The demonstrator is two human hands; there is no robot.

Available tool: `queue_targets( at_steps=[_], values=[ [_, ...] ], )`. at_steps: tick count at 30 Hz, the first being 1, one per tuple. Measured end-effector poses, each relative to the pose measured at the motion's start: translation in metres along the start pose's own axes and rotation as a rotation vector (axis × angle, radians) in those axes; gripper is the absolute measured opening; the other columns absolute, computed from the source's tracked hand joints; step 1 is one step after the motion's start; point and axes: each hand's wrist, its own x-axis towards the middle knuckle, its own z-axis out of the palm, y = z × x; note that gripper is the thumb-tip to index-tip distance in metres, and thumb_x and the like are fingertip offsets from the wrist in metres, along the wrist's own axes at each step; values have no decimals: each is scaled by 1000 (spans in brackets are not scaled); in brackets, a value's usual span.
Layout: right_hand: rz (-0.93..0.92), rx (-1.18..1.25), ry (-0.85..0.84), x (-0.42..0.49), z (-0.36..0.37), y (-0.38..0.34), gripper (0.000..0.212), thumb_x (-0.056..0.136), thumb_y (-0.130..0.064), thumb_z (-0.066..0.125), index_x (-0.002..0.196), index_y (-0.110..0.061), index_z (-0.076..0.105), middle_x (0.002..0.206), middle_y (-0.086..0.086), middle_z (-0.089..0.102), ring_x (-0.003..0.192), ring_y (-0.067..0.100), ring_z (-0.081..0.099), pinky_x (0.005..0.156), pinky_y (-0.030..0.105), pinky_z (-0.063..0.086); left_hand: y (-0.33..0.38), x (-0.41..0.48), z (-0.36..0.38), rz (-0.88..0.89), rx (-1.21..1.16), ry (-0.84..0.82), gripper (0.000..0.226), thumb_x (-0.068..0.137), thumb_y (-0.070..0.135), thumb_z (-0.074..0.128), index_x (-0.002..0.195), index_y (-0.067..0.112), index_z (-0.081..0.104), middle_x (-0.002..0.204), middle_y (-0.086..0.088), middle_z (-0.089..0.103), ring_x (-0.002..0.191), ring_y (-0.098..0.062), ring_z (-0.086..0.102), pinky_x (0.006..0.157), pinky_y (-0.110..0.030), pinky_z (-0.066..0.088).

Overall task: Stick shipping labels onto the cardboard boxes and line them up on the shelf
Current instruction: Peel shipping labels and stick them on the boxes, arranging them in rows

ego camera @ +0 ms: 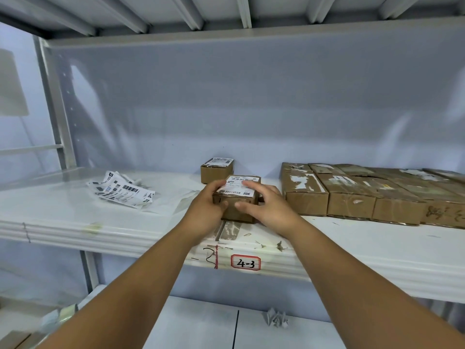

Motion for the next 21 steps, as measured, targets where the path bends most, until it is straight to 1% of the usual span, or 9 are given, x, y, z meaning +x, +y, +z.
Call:
queue_targets(
  at_steps=[2, 5, 9, 12, 15, 17, 18, 19, 21],
  values=[
    [-1, -72, 21, 0, -1, 1, 53, 83, -35, 70, 132, -39, 50, 146, -4, 25, 136, 12, 27, 105, 19, 21, -2, 3, -1, -28, -118, -3, 47, 91, -5, 46, 123, 29, 50, 128, 3, 53, 109, -14, 55, 90, -27, 45],
    [3, -211, 64, 4, 2, -1, 53, 90, -32, 62, 140, -32, 44, 151, -1, 22, 139, 15, 26, 109, 21, 20, -2, 8, 0, -86, -103, 19, 45, 91, 0, 52, 127, 26, 50, 128, 1, 48, 112, -13, 51, 89, -26, 42],
    [66, -443, 88, 23, 5, -4, 50, 96, -22, 53, 144, -22, 38, 147, 10, 32, 133, 22, 38, 108, 28, 29, 1, 30, -3, 6, 182, 10, 38, 89, 6, 58, 125, 18, 56, 127, -1, 56, 113, -16, 54, 93, -20, 39],
    [149, -636, 94, 44, 8, -13, 47, 90, -7, 55, 136, -8, 43, 140, 19, 35, 120, 30, 51, 100, 32, 40, 6, 53, -4, 151, 413, -34, 30, 88, -1, 53, 115, 9, 63, 109, 6, 58, 101, -11, 53, 74, -8, 36],
    [228, -732, 77, 72, 13, -19, 46, 87, 2, 52, 132, -4, 45, 138, 19, 36, 122, 32, 49, 99, 35, 41, -6, 95, 1, 206, 600, -48, 15, 83, -3, 50, 86, 2, 64, 96, -9, 65, 93, -25, 57, 74, -30, 44],
    [231, -777, 81, 94, 15, -17, 43, 90, -2, 44, 133, -7, 45, 137, 17, 41, 125, 31, 47, 97, 38, 42, -20, 123, 5, 179, 705, -61, 10, 82, 2, 50, 76, 10, 54, 90, -9, 58, 98, -30, 55, 70, -31, 39],
    [220, -805, 89, 105, 16, -13, 43, 92, -4, 40, 134, -10, 45, 137, 16, 43, 125, 31, 46, 96, 38, 42, -29, 136, 8, 178, 748, -64, 9, 83, 7, 49, 85, 11, 57, 101, -9, 57, 110, -31, 52, 78, -31, 40],
    [209, -835, 96, 115, 18, -9, 44, 92, -6, 36, 135, -14, 44, 137, 15, 45, 126, 31, 46, 94, 38, 42, -36, 144, 10, 184, 757, -53, 23, 85, 12, 47, 104, 10, 60, 121, -12, 54, 124, -32, 43, 93, -33, 38],
    [201, -886, 109, 134, 23, 0, 46, 93, -9, 34, 137, -19, 42, 137, 14, 45, 125, 31, 46, 94, 37, 41, -47, 150, 14, 167, 754, -41, 51, 83, 19, 41, 134, 10, 44, 146, -14, 36, 139, -30, 25, 110, -38, 29]
  ],
)
